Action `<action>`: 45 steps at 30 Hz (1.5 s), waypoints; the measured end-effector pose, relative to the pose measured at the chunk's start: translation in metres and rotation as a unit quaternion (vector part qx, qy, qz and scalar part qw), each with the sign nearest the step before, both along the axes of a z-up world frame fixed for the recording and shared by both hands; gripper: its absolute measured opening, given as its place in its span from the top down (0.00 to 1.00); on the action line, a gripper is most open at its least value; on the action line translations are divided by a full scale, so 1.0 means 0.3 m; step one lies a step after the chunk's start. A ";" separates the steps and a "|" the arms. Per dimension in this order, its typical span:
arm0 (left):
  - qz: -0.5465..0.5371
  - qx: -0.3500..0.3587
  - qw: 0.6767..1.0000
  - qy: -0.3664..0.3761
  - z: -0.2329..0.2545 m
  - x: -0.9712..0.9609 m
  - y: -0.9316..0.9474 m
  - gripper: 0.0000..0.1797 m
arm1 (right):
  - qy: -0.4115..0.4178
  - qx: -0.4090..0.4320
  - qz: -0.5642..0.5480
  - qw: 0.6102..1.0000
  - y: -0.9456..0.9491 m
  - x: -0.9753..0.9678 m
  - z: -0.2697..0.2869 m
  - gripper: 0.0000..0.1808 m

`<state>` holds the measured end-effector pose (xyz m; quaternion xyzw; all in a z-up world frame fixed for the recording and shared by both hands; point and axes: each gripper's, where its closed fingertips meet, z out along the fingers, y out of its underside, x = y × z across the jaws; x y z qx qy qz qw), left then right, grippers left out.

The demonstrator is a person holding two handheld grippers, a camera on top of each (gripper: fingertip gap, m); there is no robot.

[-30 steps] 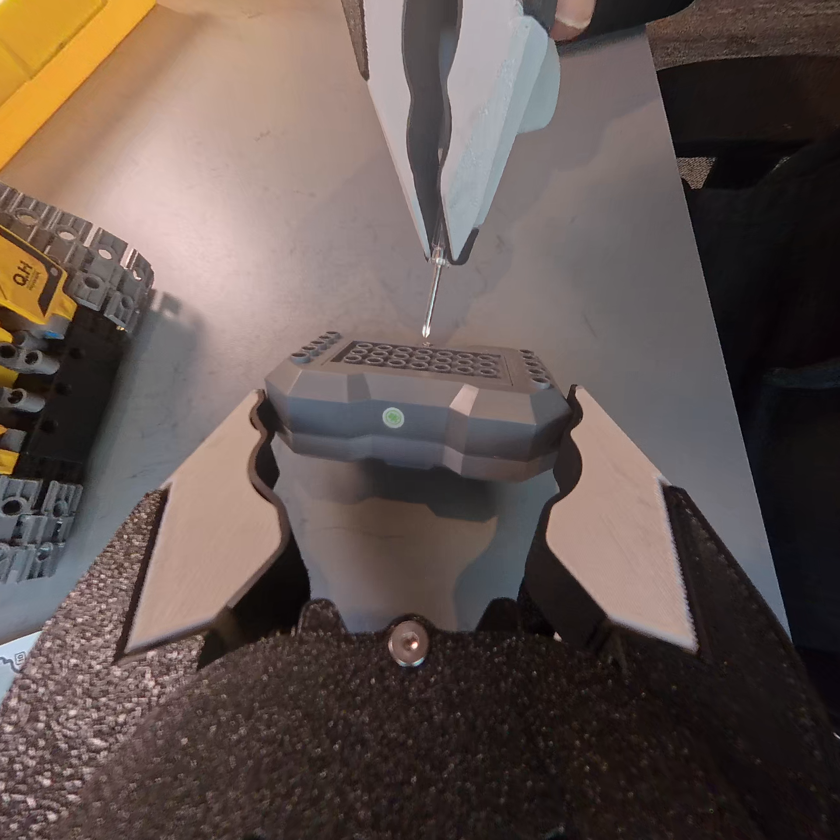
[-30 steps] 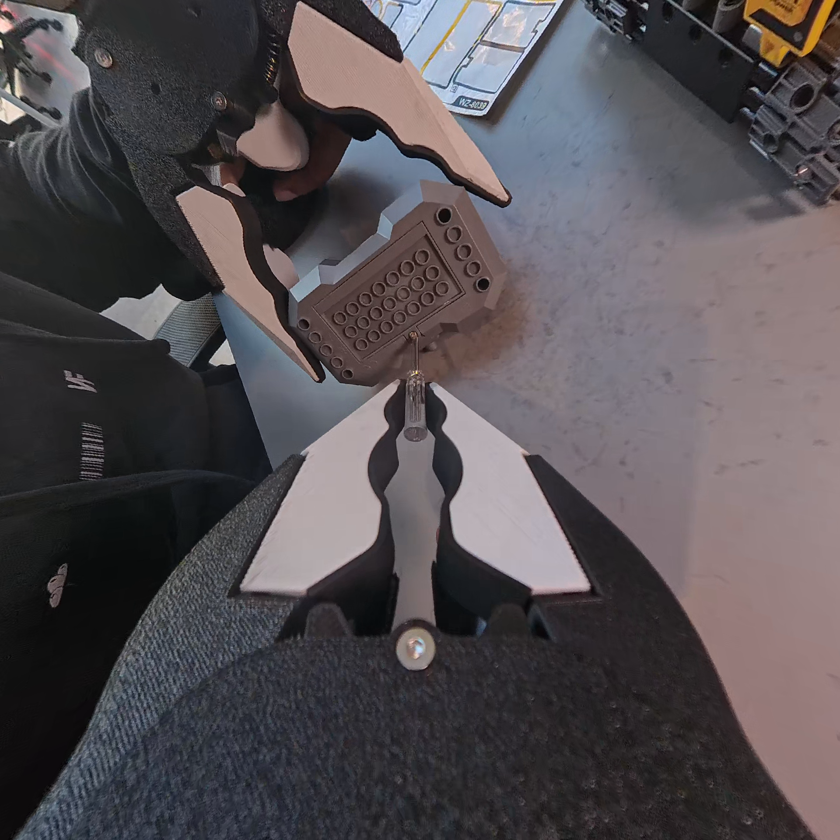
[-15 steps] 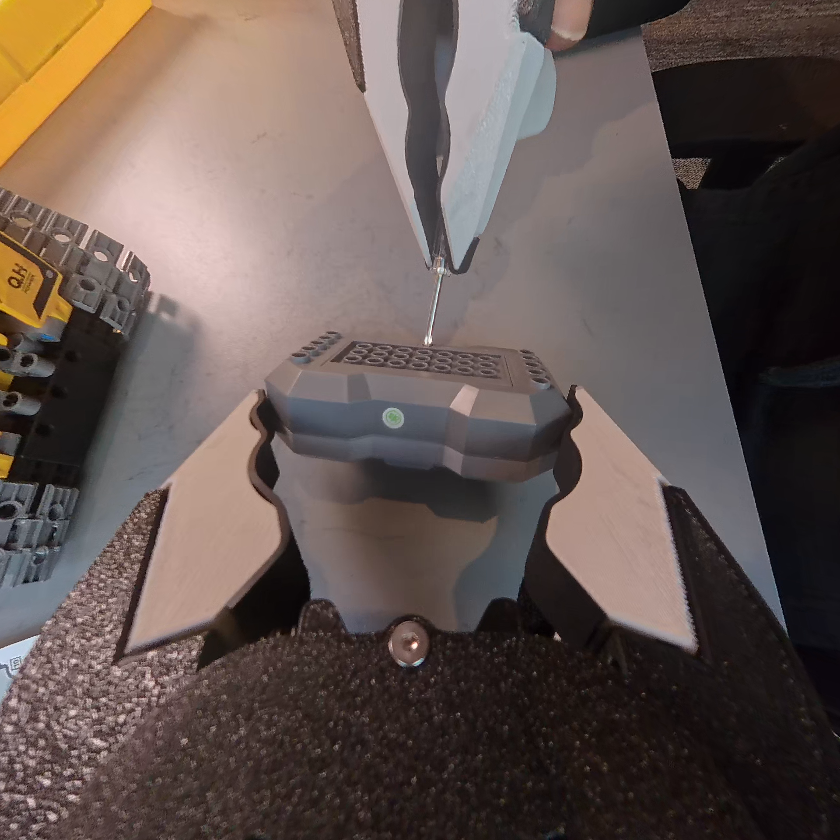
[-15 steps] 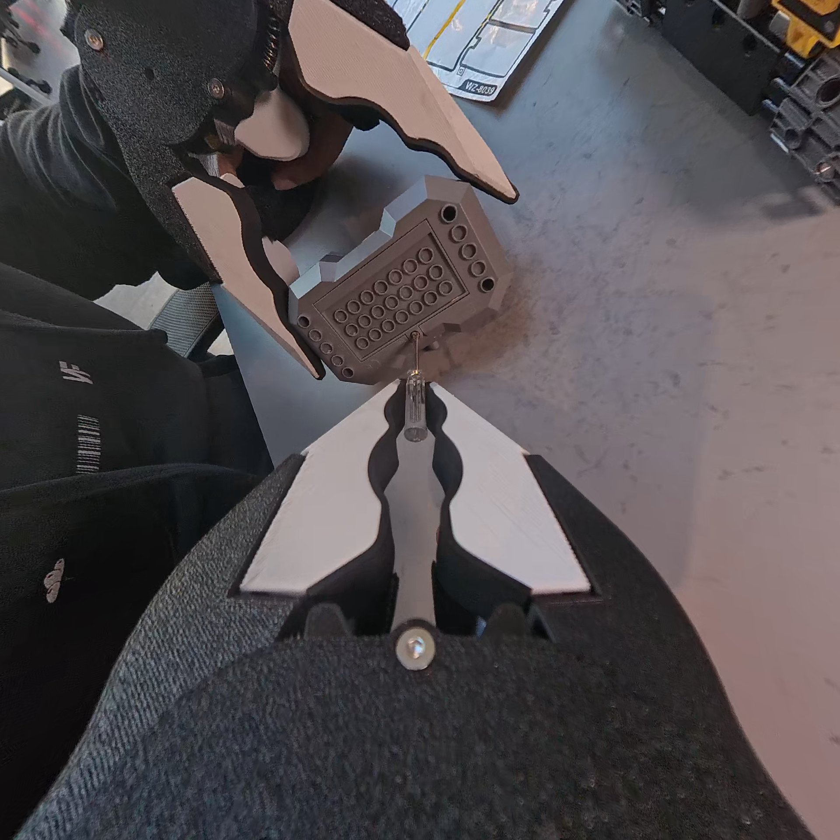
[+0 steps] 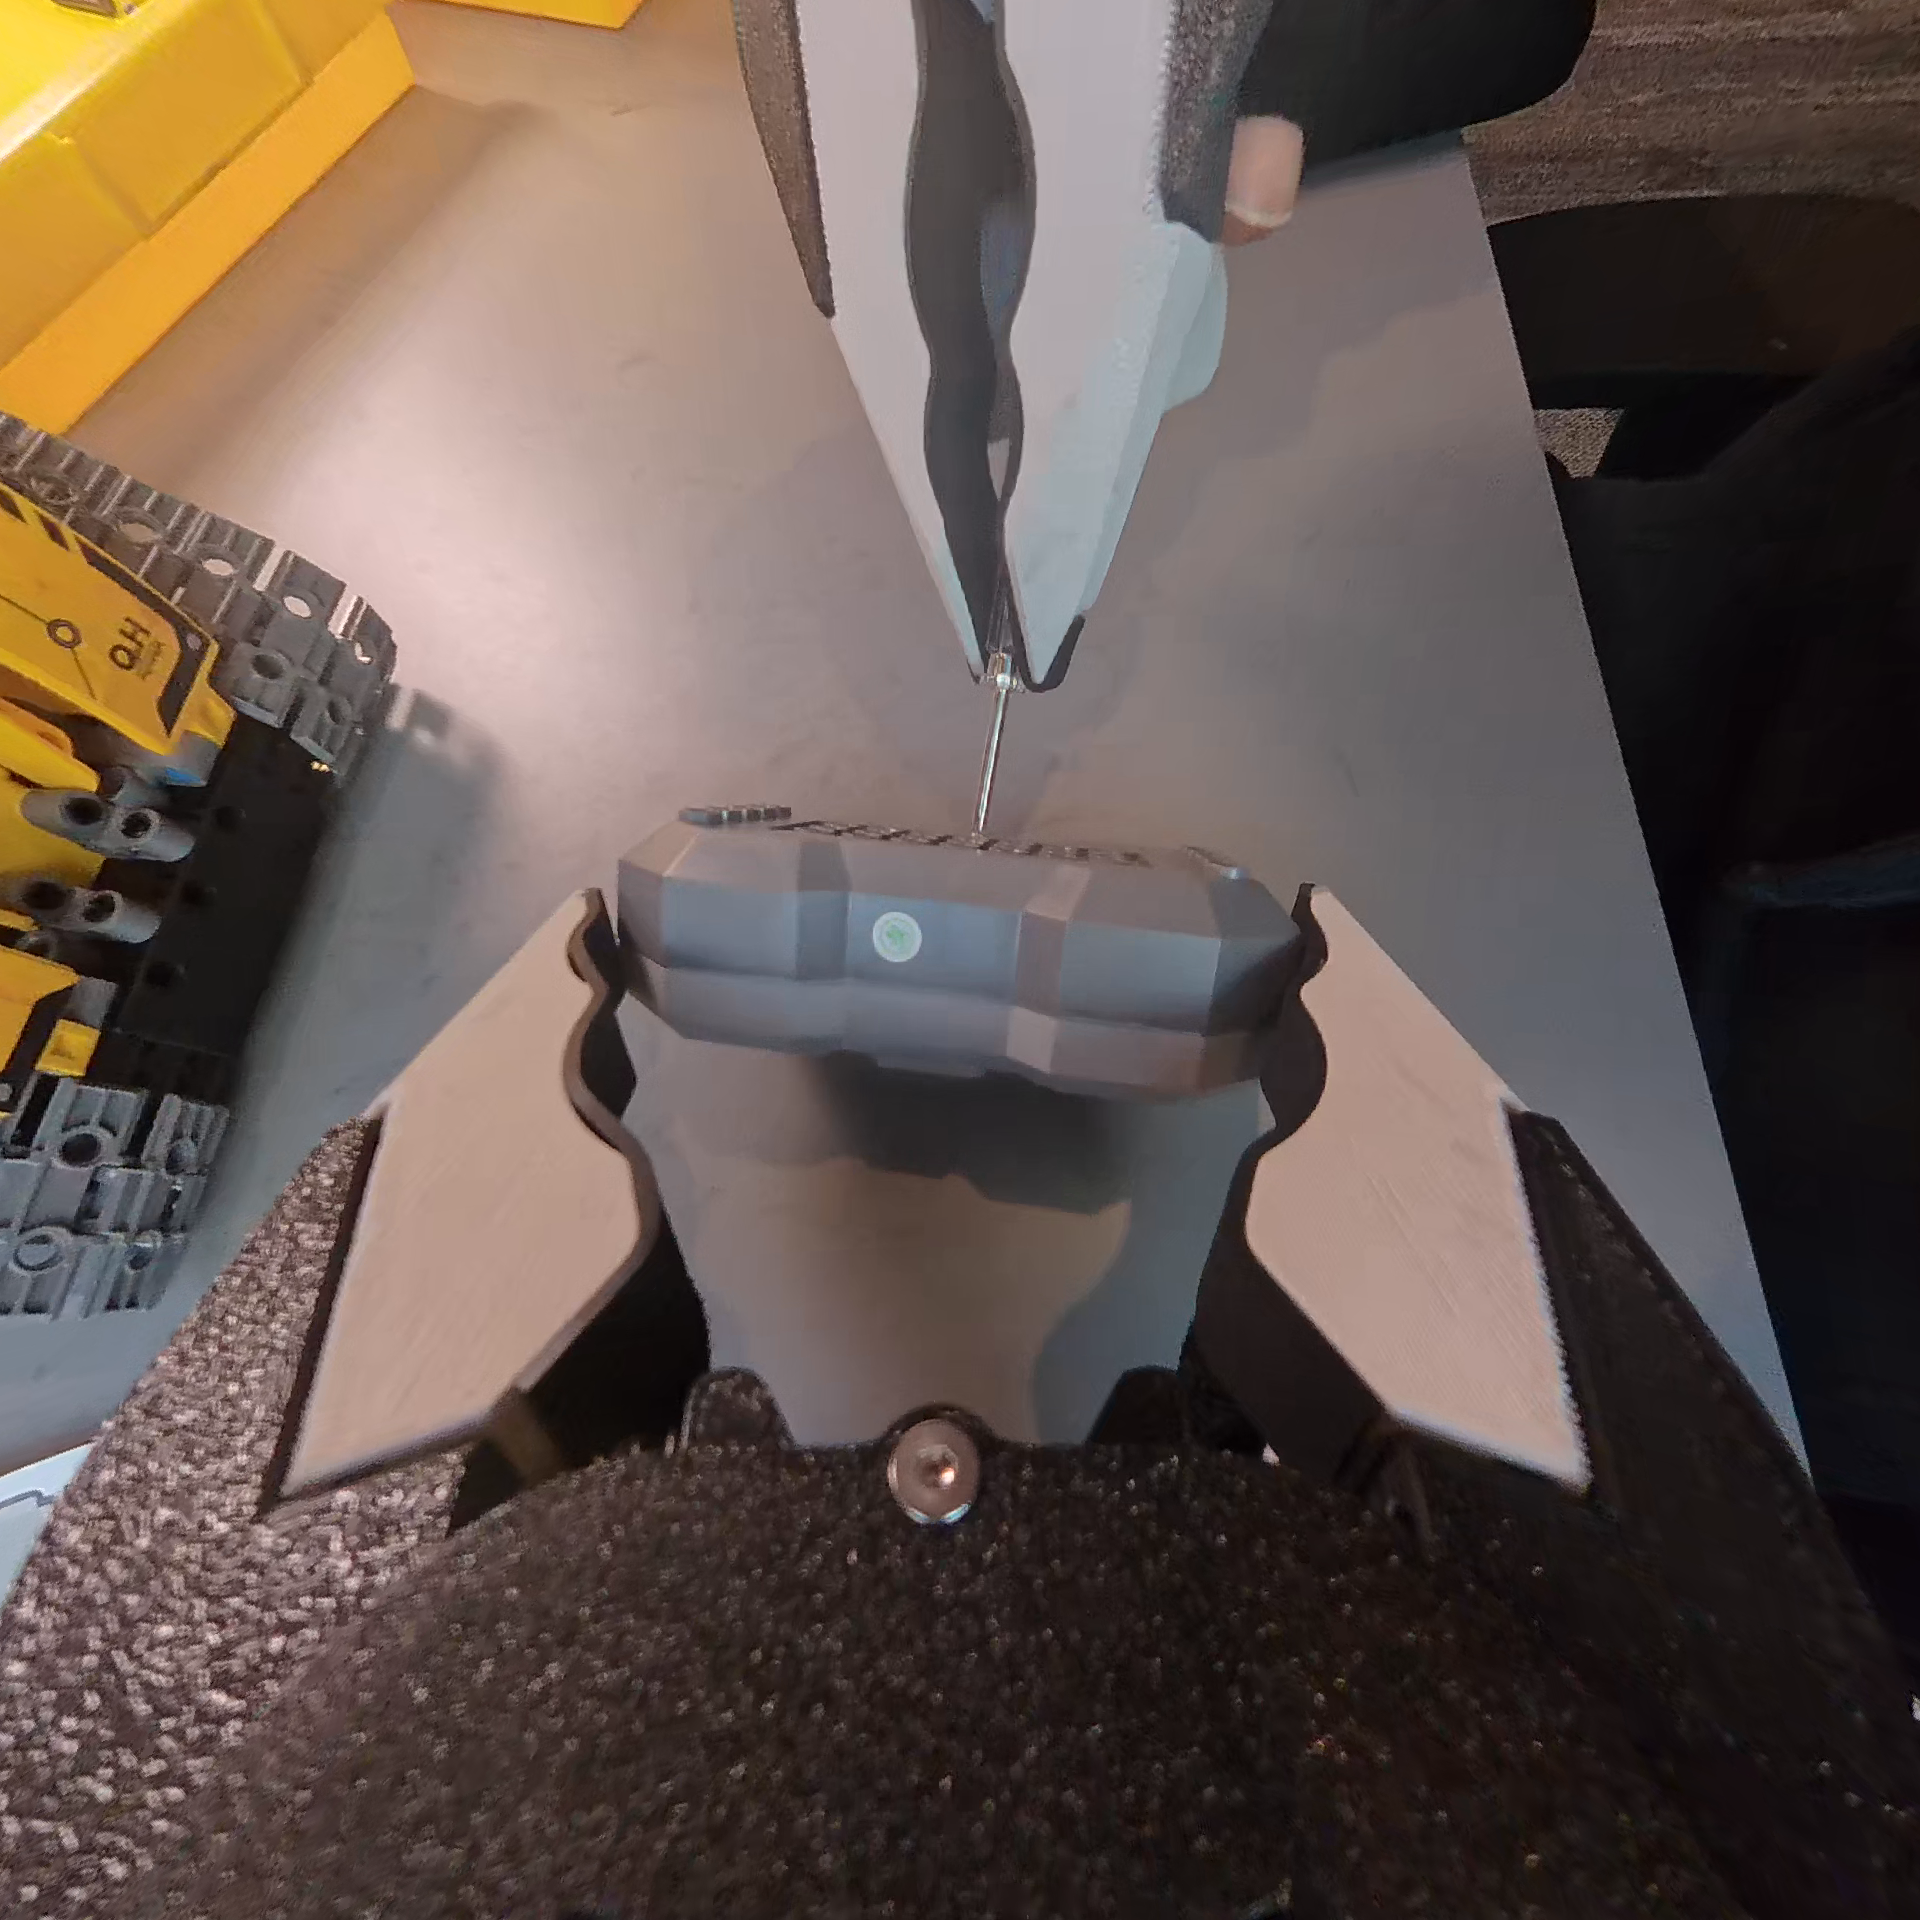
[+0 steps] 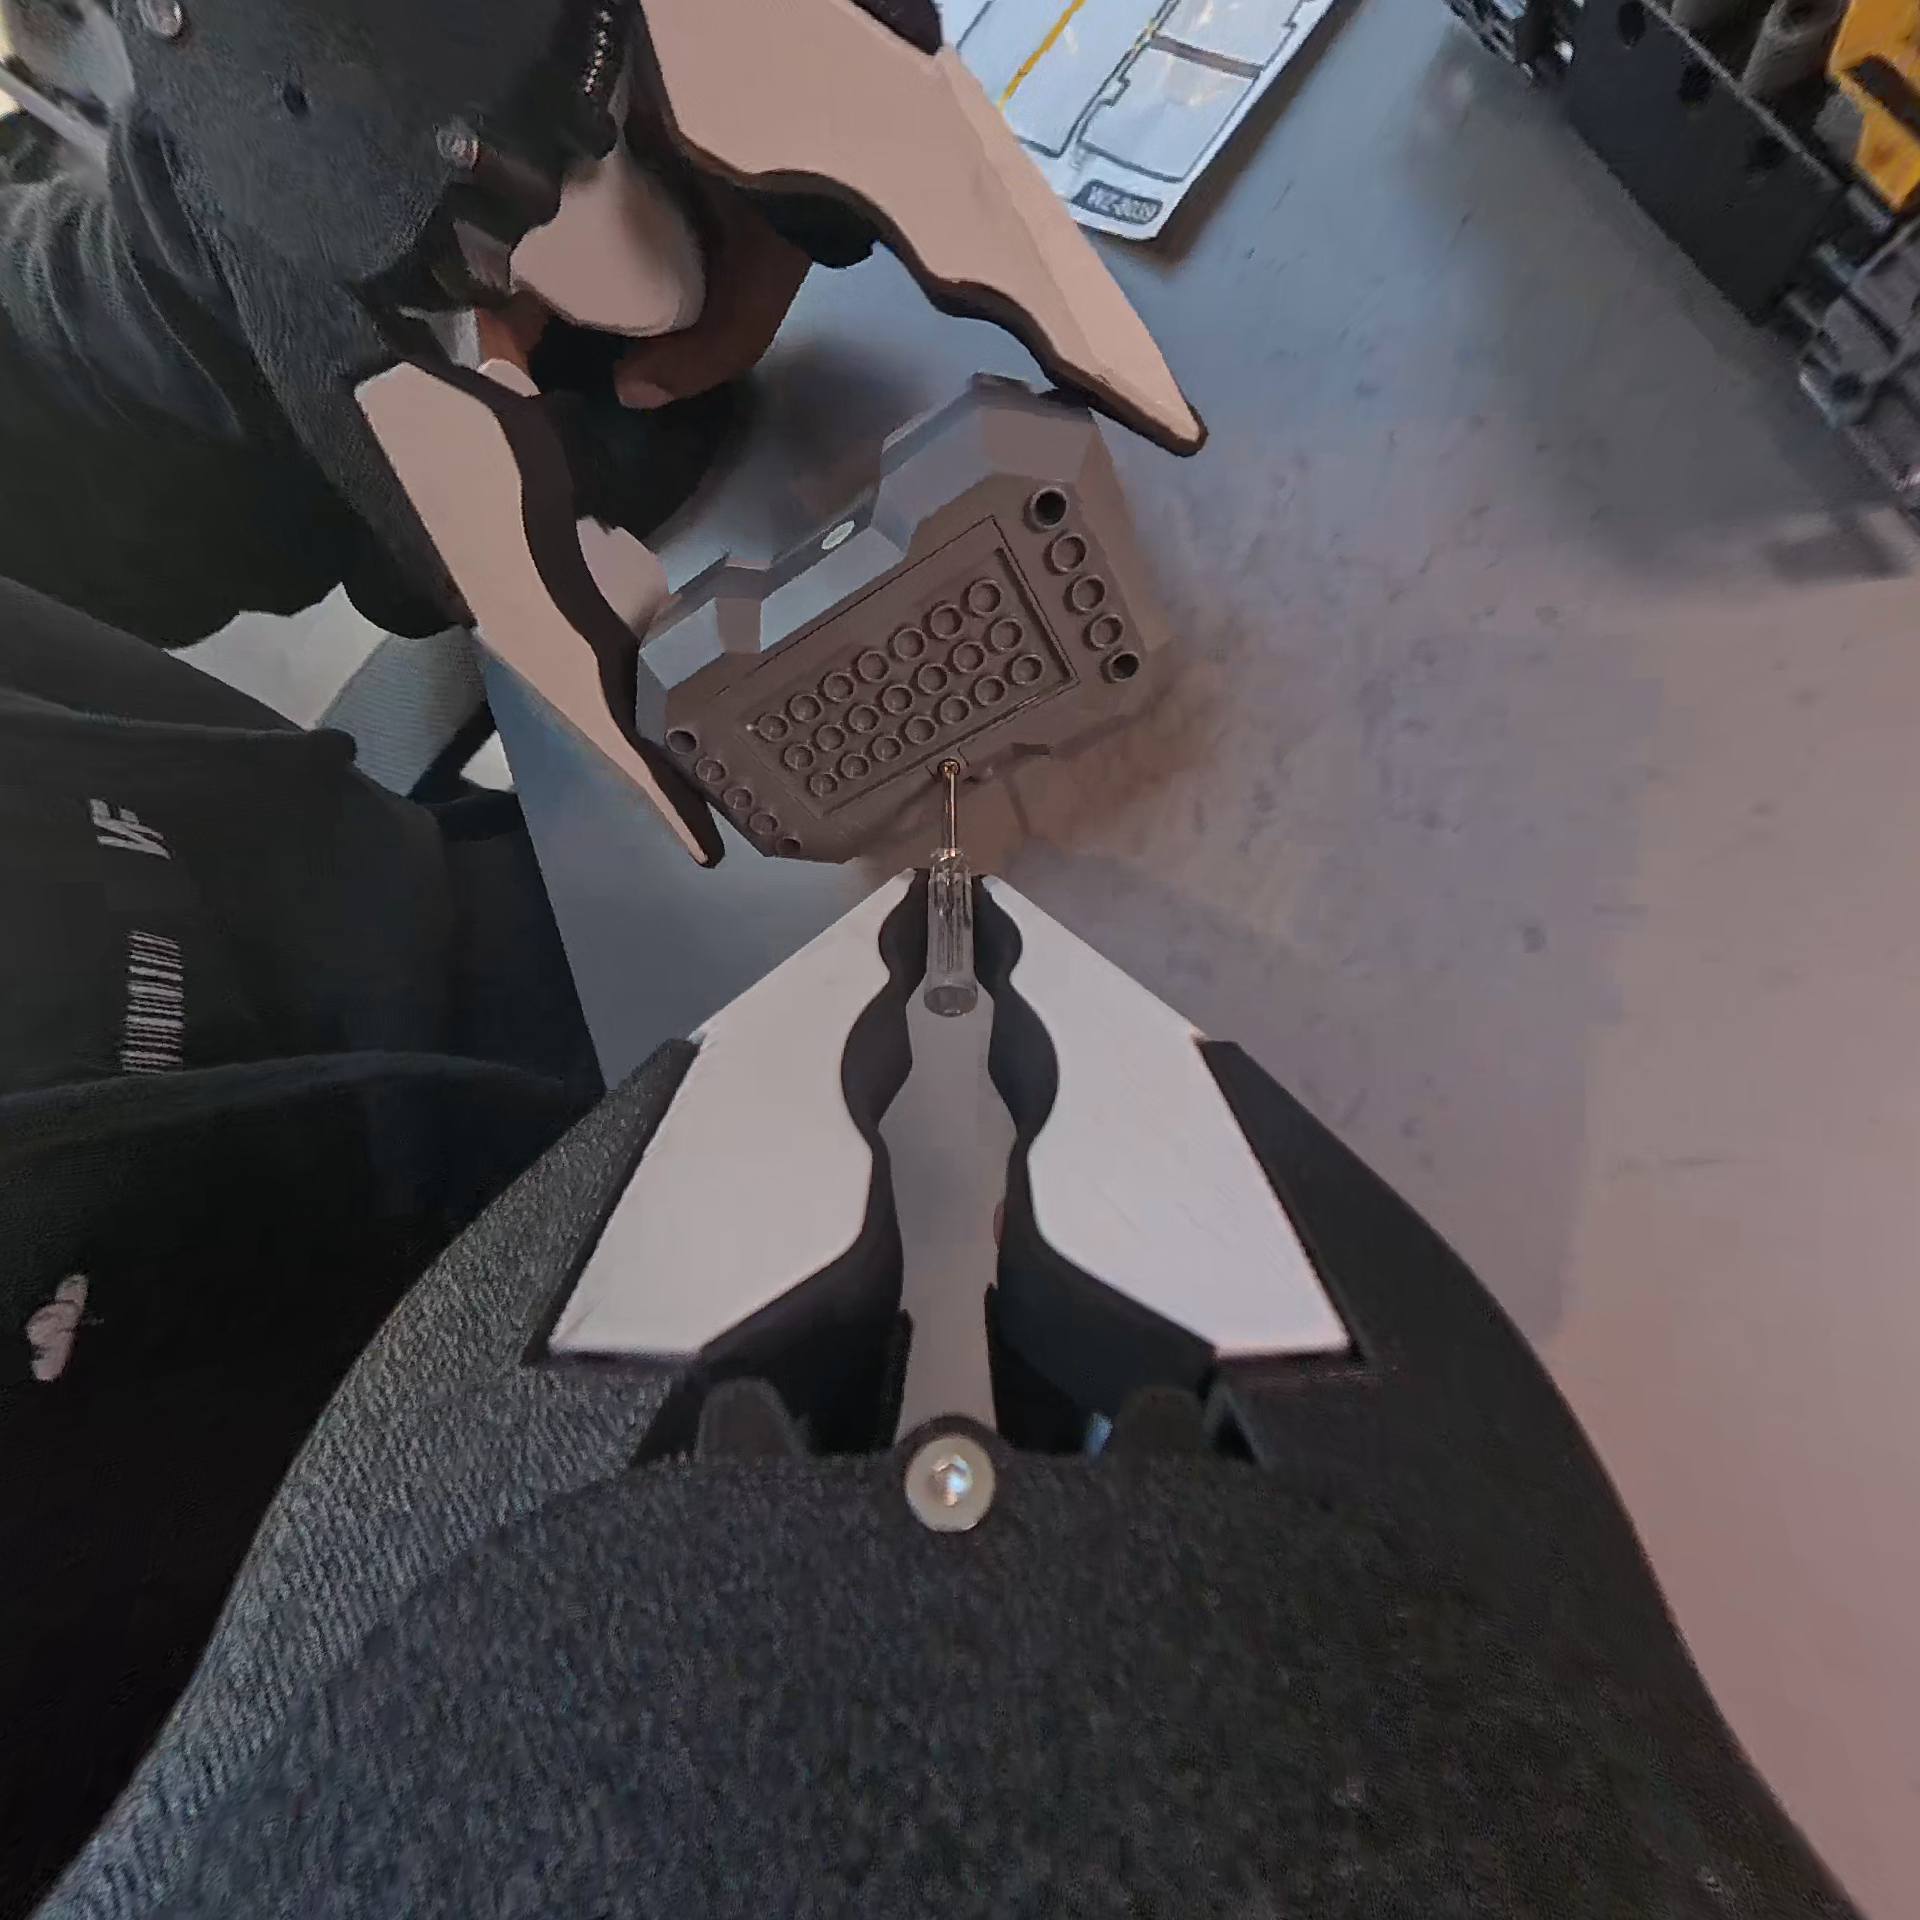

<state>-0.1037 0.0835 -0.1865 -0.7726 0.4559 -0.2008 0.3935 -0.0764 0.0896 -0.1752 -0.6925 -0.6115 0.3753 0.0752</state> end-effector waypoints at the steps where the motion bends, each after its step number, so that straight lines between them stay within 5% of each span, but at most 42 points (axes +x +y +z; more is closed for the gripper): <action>1: 0.001 0.000 1.000 -0.001 0.001 -0.001 0.001 0.31 | 0.016 0.026 0.016 0.999 0.002 -0.002 -0.001 0.96; 4: -0.002 0.000 1.000 -0.005 0.002 -0.002 0.002 0.31 | 0.064 0.141 0.088 0.984 0.009 -0.008 -0.001 0.96; 7: -0.003 -0.001 1.000 -0.007 0.003 0.000 0.002 0.31 | 0.120 0.315 0.193 0.922 0.014 -0.013 0.004 0.96; 10: -0.003 -0.001 1.000 -0.008 0.004 0.001 0.003 0.31 | 0.172 0.497 0.296 0.797 0.017 -0.018 0.011 0.96; 13: -0.003 0.000 1.000 -0.006 0.004 -0.002 0.004 0.31 | 0.208 0.667 0.386 0.602 0.014 -0.022 0.020 0.96; 14: -0.002 0.000 1.000 -0.005 0.003 -0.003 0.004 0.31 | 0.212 0.677 0.388 0.589 0.014 -0.022 0.021 0.96; 16: 0.001 -0.005 1.000 -0.009 0.005 -0.004 0.005 0.31 | 0.211 0.660 0.370 0.619 0.016 -0.019 0.023 0.96; 18: 0.006 -0.006 1.000 -0.009 0.005 -0.012 0.010 0.31 | 0.203 0.582 0.323 0.718 0.016 -0.009 0.025 0.96; 21: 0.009 -0.003 1.000 -0.006 0.004 -0.019 0.013 0.31 | 0.166 0.388 0.205 0.883 0.026 0.007 0.041 0.96; 24: 0.008 0.000 1.000 -0.001 0.002 -0.017 0.014 0.31 | 0.121 0.162 0.064 0.977 0.031 -0.004 0.072 0.96; 31: 0.009 0.003 1.000 0.001 0.002 -0.016 0.014 0.31 | 0.036 -0.056 -0.036 0.997 0.010 0.006 -0.009 0.96; 45: 0.005 0.003 1.000 0.002 -0.001 -0.013 0.011 0.31 | 0.034 -0.087 -0.044 0.995 0.010 0.003 -0.012 0.96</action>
